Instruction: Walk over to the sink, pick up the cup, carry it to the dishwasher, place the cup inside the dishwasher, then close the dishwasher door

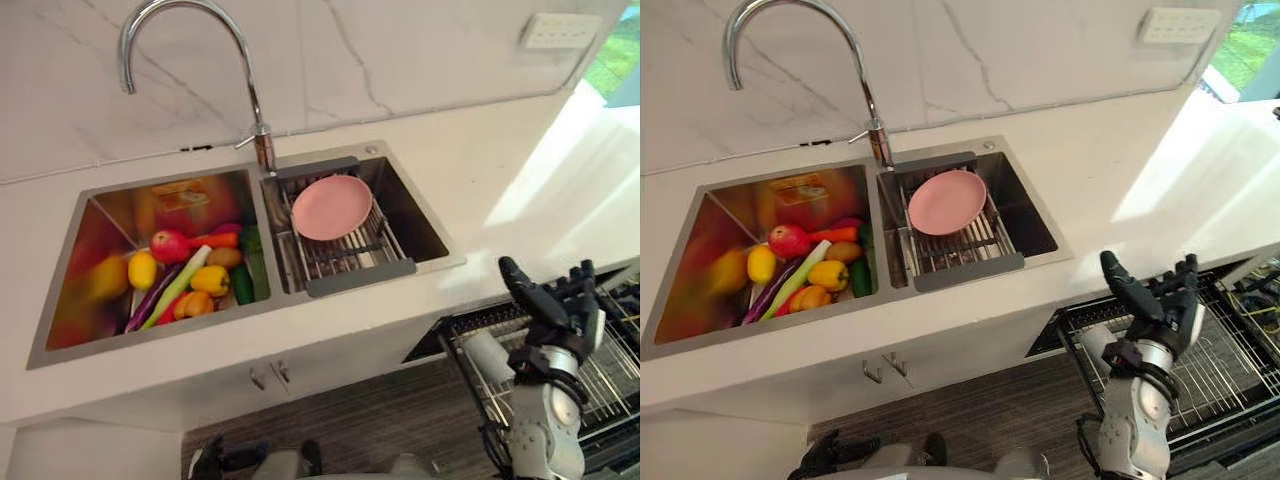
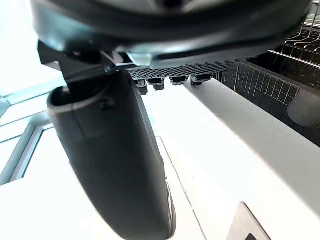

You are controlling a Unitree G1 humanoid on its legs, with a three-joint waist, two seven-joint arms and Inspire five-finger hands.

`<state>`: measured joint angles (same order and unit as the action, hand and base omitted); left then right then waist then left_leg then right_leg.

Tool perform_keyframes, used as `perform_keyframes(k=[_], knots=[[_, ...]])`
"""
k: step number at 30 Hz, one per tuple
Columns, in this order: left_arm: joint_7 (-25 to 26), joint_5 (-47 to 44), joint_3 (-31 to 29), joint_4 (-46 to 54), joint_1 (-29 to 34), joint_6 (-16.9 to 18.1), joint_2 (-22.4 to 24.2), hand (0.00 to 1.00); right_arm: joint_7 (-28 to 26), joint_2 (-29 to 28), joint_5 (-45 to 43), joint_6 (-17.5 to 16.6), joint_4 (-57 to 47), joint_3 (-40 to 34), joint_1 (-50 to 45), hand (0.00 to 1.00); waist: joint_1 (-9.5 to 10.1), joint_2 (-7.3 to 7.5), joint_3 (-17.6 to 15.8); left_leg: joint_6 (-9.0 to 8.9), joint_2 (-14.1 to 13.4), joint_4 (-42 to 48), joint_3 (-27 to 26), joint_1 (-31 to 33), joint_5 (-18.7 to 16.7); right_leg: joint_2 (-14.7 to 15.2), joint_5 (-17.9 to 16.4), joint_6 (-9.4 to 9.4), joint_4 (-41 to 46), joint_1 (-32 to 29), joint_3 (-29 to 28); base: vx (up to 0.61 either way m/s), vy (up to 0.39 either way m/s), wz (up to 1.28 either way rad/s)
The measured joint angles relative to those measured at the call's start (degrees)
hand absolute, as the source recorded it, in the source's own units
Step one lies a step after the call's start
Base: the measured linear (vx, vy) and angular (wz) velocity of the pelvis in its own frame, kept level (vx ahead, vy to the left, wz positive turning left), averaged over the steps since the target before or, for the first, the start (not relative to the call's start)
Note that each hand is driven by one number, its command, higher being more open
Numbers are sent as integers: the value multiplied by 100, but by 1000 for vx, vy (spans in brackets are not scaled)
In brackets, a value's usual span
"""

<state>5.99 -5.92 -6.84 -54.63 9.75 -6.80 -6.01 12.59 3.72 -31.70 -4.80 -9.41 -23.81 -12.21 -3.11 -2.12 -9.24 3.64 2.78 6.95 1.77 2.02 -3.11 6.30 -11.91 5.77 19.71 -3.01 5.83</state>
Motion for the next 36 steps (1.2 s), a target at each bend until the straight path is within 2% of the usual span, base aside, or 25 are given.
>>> perform_keyframes(k=[1,3,4,5,7,9,10,15,17,20,22,26,31,35,36], knots=[[-13,-19,-84,-45,1,-28,19,100,1,-55,-34,0,-112,-107,-173,100,-4,4,2,-9,6,-105,156,-88,107,-98,17,-12,-109,-65,-190,56,-98,76],[-11,-55,-254,-126,16,-47,42,100,2,-201,-46,-1,-302,-243,-372,100,-11,47,26,-78,74,-120,325,-137,121,-29,301,-14,-661,-8,-195,16,-121,59],[-19,-91,-394,-163,52,-61,17,100,2,-248,-41,-32,-402,-254,-454,100,-10,157,62,-163,186,-135,339,-144,42,115,655,-49,-858,9,-145,-18,-165,29],[-3,-94,-492,-209,79,-98,83,100,2,-233,-37,-53,-419,-314,-452,100,-20,68,102,-171,83,-153,307,-126,1,49,675,-51,-963,66,-16,-8,-173,22],[-4,-162,-654,-204,170,-96,198,100,3,-264,-32,-66,-424,-338,-454,100,-19,-19,154,-256,-77,-231,165,-174,52,-32,772,-59,-1229,213,128,-14,-136,10],[12,-212,-685,-211,175,-92,202,100,33,-324,103,-61,-424,-335,-454,100,22,-23,157,-337,-213,-299,35,-230,106,-99,866,-85,-1355,323,240,-41,-116,4],[20,-253,-683,-211,176,-93,204,100,136,-334,592,-46,-424,-277,-453,100,61,-25,162,-359,-259,-338,-19,-265,120,-129,921,-113,-1438,384,266,-31,-78,4],[44,-366,-664,-233,287,-108,207,100,830,-317,2019,44,-577,46,-408,100,84,-16,295,-431,-381,-779,-378,-450,386,-101,973,-140,-1498,453,387,-1,-21,15],[39,-356,-614,-248,297,-116,199,100,912,-136,2565,12,-1170,508,-306,100,114,-10,360,-422,-376,-928,-401,-554,462,-75,990,-167,-1488,506,410,29,15,10],[44,-357,-430,-248,289,-154,172,100,942,184,3168,-224,-1822,1303,34,100,241,18,488,-418,-361,-1145,-405,-669,546,-54,1003,-186,-1453,523,413,36,12,8],[44,-359,-389,-244,290,-166,139,100,947,236,3449,-304,-1949,1642,249,100,245,56,503,-399,-360,-1223,-396,-715,592,-37,1003,-186,-1396,555,415,39,13,28],[37,-361,-322,-229,294,-160,66,100,1156,234,3964,-222,-1849,1795,325,100,364,119,493,-375,-288,-1224,-393,-740,600,44,974,-145,-1300,558,393,35,33,10],[35,-356,-158,-211,295,-177,-4,100,962,230,3925,-133,-1760,1988,321,100,337,159,470,-351,-222,-1225,-475,-768,586,104,962,-127,-1263,513,274,9,37,-11],[33,-359,-156,-204,293,-176,-32,100,322,265,2984,-162,-1620,2287,322,100,353,229,438,-346,-219,-1225,-536,-787,583,105,958,-121,-1259,496,215,-12,7,-8],[28,-360,-156,-199,293,-175,-43,100,92,291,2513,-168,-1538,2333,326,100,376,241,436,-344,-219,-1225,-535,-788,585,105,957,-120,-1259,498,218,0,0,0]])
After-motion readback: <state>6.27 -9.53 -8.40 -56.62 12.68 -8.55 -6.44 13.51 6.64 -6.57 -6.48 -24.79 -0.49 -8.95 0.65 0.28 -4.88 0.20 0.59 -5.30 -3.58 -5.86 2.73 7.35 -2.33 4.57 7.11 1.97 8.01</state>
